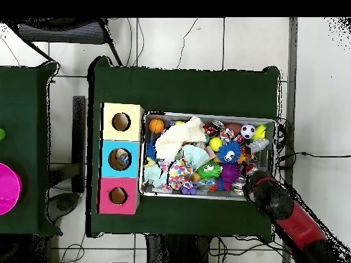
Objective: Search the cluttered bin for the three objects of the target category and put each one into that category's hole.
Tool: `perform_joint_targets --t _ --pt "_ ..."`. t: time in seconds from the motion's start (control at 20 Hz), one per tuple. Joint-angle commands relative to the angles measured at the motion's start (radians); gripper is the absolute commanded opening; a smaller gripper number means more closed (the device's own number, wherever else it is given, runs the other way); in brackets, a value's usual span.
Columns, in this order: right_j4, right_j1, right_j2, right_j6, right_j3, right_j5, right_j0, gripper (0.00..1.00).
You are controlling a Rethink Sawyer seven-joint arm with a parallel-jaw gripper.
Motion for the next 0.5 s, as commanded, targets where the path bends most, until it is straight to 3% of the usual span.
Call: perform_joint_targets --t 0.05,0.5 --pt "0.029 0.001 -0.030 0.116 -0.117 0.075 0.042 1.00" --pt "0.005 0.002 -0.078 0.099 -0.132 0.070 0.093 1.00"
